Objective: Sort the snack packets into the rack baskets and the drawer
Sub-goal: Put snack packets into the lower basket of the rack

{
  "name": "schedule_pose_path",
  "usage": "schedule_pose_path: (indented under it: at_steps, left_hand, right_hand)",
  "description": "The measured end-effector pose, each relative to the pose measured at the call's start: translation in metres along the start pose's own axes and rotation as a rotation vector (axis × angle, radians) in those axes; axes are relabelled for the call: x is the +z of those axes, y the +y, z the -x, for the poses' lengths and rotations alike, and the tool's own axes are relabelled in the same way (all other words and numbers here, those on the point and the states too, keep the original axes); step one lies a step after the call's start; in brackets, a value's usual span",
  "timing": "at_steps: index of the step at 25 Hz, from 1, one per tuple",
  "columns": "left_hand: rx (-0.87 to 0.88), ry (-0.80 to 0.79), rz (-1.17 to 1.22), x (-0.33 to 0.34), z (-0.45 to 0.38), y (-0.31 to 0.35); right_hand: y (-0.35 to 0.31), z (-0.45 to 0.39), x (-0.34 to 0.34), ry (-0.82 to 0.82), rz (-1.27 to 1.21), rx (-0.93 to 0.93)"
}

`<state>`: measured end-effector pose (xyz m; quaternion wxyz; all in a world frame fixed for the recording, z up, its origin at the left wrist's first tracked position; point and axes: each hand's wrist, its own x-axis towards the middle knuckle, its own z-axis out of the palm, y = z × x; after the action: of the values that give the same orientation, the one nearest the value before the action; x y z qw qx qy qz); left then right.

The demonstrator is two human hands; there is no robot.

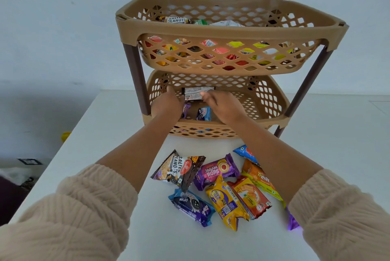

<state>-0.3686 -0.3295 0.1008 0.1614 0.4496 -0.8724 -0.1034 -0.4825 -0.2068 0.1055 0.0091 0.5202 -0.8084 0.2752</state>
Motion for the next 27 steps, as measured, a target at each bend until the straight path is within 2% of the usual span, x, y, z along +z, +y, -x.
schedule_pose_path:
  at_steps: [2,3,6,8,10,11,12,15,17,22,24,27]
  left_hand:
    - [0.136,0.111,0.045,-0.004,0.009,-0.001]
    - [0.236,0.115,0.058,-0.006,0.014,-0.004]
    - [0.442,0.023,-0.006,-0.010,0.036,-0.020]
    - [0.558,0.059,-0.070,-0.006,0.057,-0.034]
    - [0.679,0.096,-0.033,0.001,0.089,-0.050]
    - [0.675,0.118,0.035,0.005,0.107,-0.058]
    - [0.602,0.147,0.144,0.008,0.125,-0.064]
    - [0.253,0.134,0.451,0.014,0.176,-0.076]
    - [0.225,0.056,0.488,0.021,0.208,-0.080]
    - [0.122,-0.068,0.401,0.036,0.263,-0.107]
    - [0.119,-0.113,0.292,0.039,0.274,-0.114]
    - [0.181,-0.124,0.090,0.041,0.277,-0.115]
  right_hand:
    - [-0.007,0.009,-0.001,0.027,0.025,-0.099]
    - [-0.009,0.015,-0.001,0.004,0.038,-0.153]
    - [-0.008,0.041,0.003,-0.097,0.280,-0.305]
    - [-0.004,0.063,0.007,-0.113,0.412,-0.280]
    - [0.000,0.090,0.009,-0.065,0.384,-0.199]
    - [0.001,0.106,0.009,-0.046,0.348,-0.159]
    - [0.001,0.123,0.009,-0.041,0.306,-0.120]
    - [-0.001,0.180,0.012,-0.104,0.207,-0.052]
    - [-0.003,0.219,0.015,-0.130,0.158,-0.032]
    - [-0.012,0.296,0.023,-0.089,-0.089,0.077]
    - [-0.012,0.313,0.026,-0.059,-0.055,0.082]
    - [-0.010,0.321,0.028,0.100,0.057,0.030]
